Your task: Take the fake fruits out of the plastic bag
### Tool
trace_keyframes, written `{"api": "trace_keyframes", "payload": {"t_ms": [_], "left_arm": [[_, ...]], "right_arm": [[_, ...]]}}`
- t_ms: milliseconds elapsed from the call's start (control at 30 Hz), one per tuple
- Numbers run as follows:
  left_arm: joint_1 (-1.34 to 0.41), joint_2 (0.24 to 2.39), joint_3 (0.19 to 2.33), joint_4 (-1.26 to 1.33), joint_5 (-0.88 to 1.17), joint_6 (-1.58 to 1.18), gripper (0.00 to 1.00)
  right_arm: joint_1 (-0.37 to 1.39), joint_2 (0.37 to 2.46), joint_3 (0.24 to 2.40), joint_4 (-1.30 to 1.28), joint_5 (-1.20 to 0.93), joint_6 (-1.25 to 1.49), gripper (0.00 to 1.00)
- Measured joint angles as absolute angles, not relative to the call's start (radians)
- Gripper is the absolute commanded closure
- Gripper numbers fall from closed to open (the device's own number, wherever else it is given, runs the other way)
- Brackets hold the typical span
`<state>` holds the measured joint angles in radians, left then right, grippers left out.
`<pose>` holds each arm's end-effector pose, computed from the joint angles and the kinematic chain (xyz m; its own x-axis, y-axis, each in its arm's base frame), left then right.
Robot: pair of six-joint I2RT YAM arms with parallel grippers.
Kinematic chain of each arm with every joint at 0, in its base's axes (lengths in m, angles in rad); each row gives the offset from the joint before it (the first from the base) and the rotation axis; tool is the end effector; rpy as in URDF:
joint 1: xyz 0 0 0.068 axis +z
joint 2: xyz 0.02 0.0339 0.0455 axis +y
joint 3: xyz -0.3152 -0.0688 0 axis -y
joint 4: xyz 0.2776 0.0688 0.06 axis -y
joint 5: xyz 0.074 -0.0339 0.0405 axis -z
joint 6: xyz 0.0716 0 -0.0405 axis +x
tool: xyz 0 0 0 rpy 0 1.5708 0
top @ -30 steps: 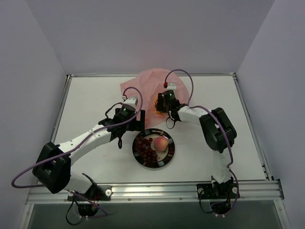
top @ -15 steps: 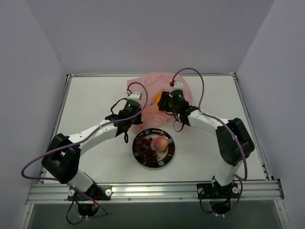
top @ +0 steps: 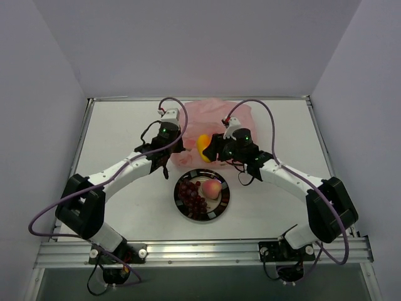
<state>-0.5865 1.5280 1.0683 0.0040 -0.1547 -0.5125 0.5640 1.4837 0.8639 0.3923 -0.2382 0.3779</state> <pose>0.3492 -0.2188 0.2953 -0.5311 -0.2288 -0.8158 0.1964 0.9034 -0.3812 0.3233 0.2245 0.2827 -0.4405 0.1456 -0.8859 -0.5931 0.6936 0.4089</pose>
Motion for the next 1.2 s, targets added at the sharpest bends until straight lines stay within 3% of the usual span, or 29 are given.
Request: {"api": "trace_keyframes", "payload": {"t_ms": [467, 967, 1167, 1200], "left_arm": [[-0.473, 1.588, 1.154, 0.035, -0.115, -0.562, 0.98], [-0.484, 1.550, 1.028, 0.109, -0.075, -0.596, 0.98], [-0.503, 1.485, 0.982, 0.134, -0.076, -0.604, 0.98], [-0.505, 1.478, 0.980, 0.138, -0.075, -0.604, 0.98]], "right_arm": [[0.729, 1.416, 0.848, 0.215, -0.381, 0.238, 0.86], [0.775, 1.456, 0.851, 0.177, -0.146, 0.253, 0.87], [0.800, 1.567, 0.862, 0.180, -0.141, 0.245, 0.82], [0.803, 1.570, 0.867, 0.182, -0.135, 0.244, 0.73]]}}
